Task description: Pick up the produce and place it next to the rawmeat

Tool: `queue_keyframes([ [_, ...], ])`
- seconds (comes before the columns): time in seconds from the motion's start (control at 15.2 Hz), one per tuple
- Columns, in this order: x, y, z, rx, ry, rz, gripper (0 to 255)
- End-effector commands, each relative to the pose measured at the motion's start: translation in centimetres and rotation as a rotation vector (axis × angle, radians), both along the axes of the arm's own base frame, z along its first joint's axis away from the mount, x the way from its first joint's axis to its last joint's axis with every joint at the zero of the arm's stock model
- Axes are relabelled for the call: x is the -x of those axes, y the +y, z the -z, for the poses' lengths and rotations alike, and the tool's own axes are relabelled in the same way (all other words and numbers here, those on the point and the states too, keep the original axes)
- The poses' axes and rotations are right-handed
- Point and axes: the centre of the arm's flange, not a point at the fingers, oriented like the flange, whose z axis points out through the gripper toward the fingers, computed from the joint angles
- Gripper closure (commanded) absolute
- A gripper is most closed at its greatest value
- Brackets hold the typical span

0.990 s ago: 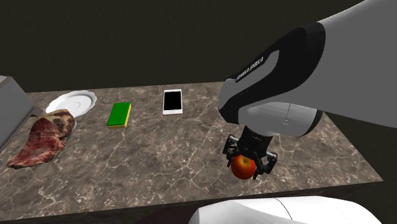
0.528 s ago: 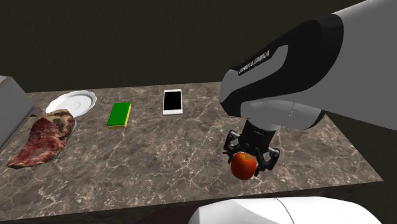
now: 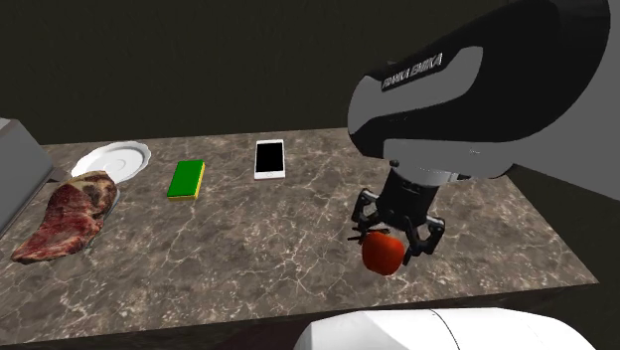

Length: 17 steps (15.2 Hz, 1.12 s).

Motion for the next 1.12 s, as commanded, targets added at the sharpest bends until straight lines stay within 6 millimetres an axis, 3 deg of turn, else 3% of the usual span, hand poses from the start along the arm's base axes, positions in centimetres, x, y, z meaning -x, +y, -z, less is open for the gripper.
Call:
queue_keyframes([
  [0.0,-0.1,0.0,-1.2,-0.001,0.001,0.000,255],
  [1.06,-0.1,0.0,-9.7,-0.001,0.001,0.000,255],
])
